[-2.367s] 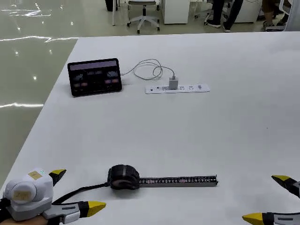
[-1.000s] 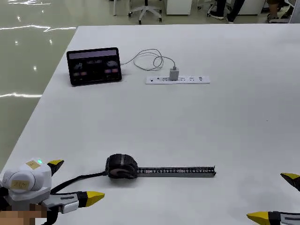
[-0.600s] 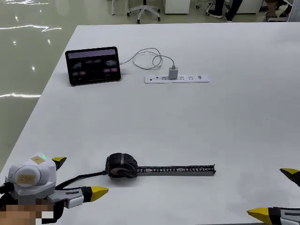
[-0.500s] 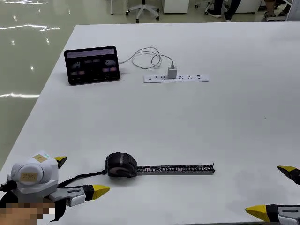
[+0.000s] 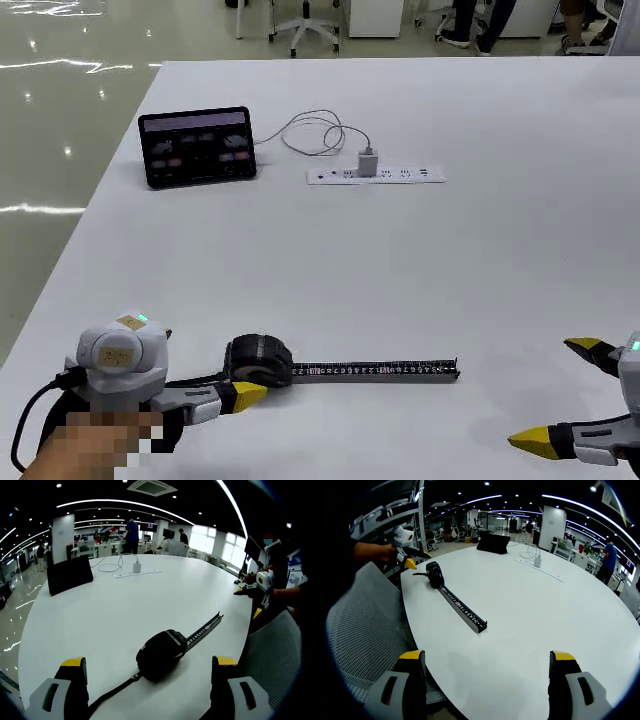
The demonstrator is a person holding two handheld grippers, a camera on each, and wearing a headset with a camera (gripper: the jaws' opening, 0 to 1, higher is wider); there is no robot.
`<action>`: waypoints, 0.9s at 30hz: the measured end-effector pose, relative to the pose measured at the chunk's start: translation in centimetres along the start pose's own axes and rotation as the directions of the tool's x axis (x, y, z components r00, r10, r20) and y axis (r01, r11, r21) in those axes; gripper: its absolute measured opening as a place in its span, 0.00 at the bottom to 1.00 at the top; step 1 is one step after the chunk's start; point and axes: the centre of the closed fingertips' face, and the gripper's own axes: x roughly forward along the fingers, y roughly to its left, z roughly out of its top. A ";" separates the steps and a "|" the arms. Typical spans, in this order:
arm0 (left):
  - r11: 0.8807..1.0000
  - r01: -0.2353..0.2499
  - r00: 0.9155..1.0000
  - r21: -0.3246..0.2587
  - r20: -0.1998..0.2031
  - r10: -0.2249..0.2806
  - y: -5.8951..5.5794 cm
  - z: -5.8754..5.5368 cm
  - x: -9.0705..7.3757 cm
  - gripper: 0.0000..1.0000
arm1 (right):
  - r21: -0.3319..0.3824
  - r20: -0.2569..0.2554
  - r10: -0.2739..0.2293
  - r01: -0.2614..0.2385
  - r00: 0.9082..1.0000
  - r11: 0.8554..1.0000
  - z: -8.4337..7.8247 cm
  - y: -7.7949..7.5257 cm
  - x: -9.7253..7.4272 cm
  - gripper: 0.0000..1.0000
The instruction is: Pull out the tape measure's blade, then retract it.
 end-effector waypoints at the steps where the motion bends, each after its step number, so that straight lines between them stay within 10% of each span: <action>1: 1.000 -0.008 1.000 -0.026 0.007 0.009 0.1 0.2 0.1 1.00 | -0.006 -0.006 0.005 -0.005 1.000 1.000 0.0 0.0 0.1 0.99; 9: 0.999 -0.004 1.000 -0.038 0.030 0.005 -0.8 1.0 0.8 1.00 | -0.052 -0.019 0.036 -0.037 0.999 0.998 0.8 0.0 0.8 0.97; 27: 0.999 0.010 0.998 0.043 -0.054 -0.008 -3.1 -0.4 3.7 1.00 | -0.119 -0.082 0.104 -0.113 0.991 0.986 0.5 0.2 3.2 0.95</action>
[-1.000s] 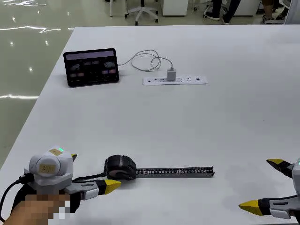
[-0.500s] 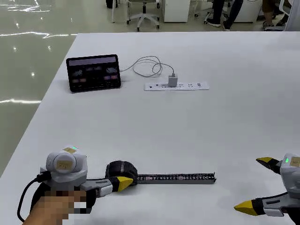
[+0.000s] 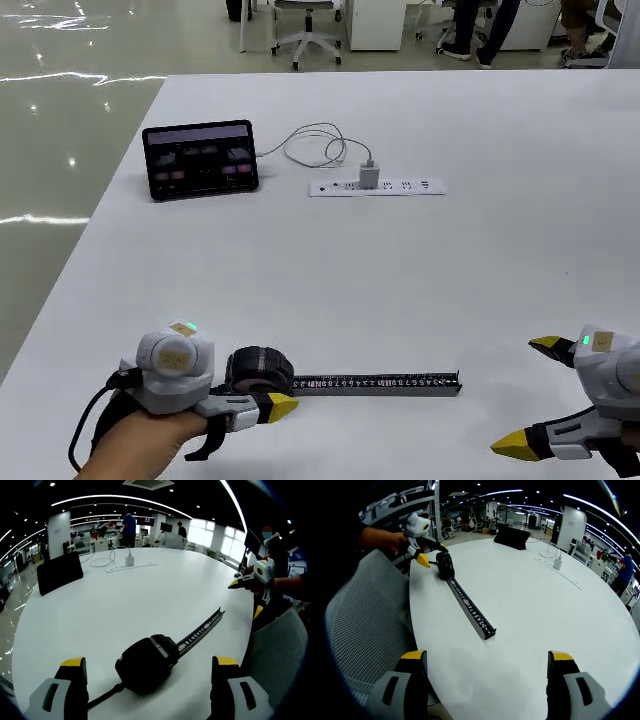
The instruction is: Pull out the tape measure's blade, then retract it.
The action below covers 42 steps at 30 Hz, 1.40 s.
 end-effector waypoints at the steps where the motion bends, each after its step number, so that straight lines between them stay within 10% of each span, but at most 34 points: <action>1: 1.000 -0.001 1.000 -0.003 -0.003 0.001 -0.2 0.1 0.1 1.00 | -0.004 -0.002 0.003 -0.003 1.000 1.000 0.0 0.0 0.1 0.95; 9: 0.998 -0.030 1.000 -0.050 0.000 0.030 -0.8 0.8 1.3 1.00 | -0.055 -0.033 0.035 -0.037 0.999 0.998 0.8 -0.3 1.0 0.93; 17: 0.967 -0.122 0.993 -0.224 -0.026 0.119 0.0 -1.1 1.9 1.00 | -0.113 -0.070 0.079 -0.087 0.994 0.990 1.4 -0.2 2.4 0.89; 28: 0.969 -0.197 0.970 -0.148 0.116 0.214 0.9 0.7 2.3 1.00 | -0.236 -0.166 0.156 -0.193 0.974 0.952 1.8 -0.2 5.1 0.72; 42: 0.962 -0.180 0.972 -0.204 0.114 0.206 1.1 0.0 2.8 0.97 | -0.312 -0.275 0.223 -0.307 0.935 0.899 1.4 0.5 7.5 0.43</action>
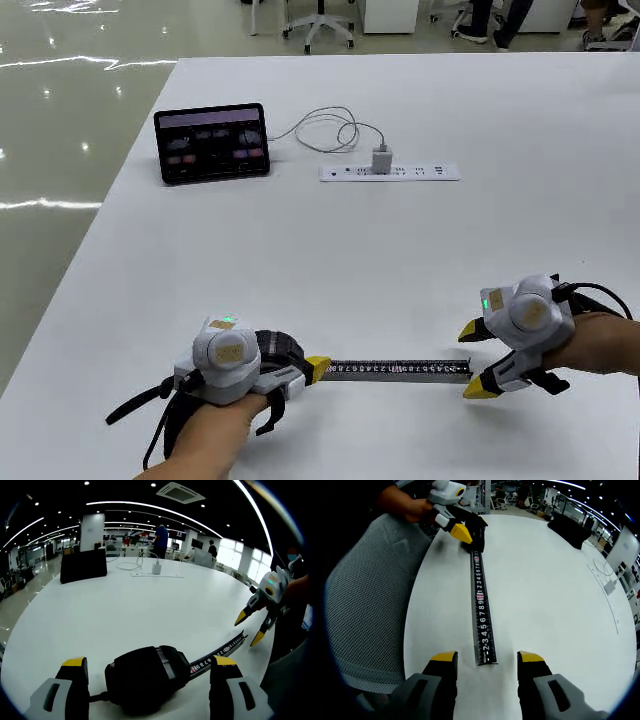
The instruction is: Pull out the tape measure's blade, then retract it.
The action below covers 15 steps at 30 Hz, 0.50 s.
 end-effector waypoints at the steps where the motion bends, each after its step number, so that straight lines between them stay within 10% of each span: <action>1: 1.000 0.006 1.000 0.000 0.002 -0.006 -0.1 0.0 0.0 0.96 | -0.006 -0.006 0.003 -0.003 1.000 1.000 0.0 0.0 0.1 0.42; 15: 1.000 0.017 1.000 -0.020 -0.015 -0.017 -0.4 -0.4 0.2 0.88 | -0.037 -0.048 0.047 -0.048 0.998 0.998 -1.0 0.5 0.7 0.14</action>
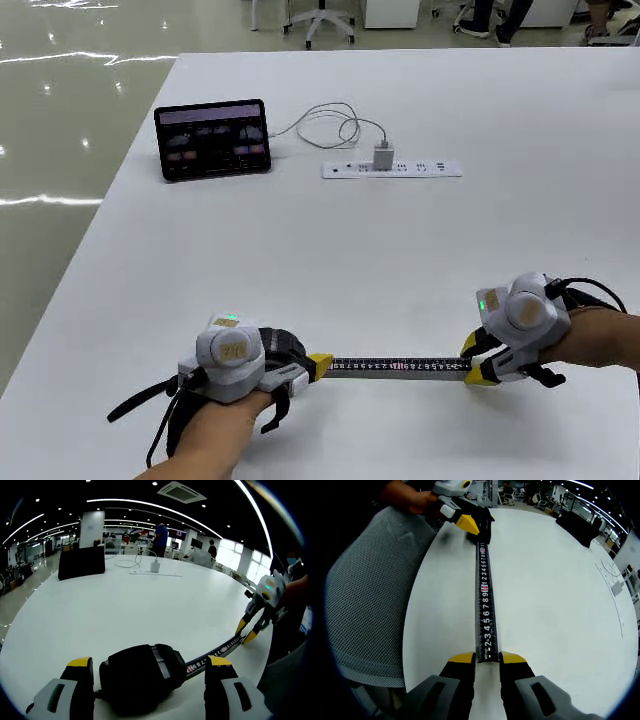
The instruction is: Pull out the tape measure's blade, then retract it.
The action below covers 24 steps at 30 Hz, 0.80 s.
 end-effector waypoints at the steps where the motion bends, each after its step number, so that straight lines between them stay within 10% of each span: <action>1: 1.000 0.001 1.000 -0.001 0.001 -0.001 0.0 0.0 0.0 0.87 | 0.002 0.000 0.002 -0.002 1.000 1.000 0.0 0.0 0.0 0.12; 24: 0.997 -0.054 0.998 -0.053 -0.045 0.052 0.7 -0.6 -0.1 0.64 | 0.005 -0.035 0.003 -0.003 0.999 1.000 -0.1 -0.2 0.2 0.11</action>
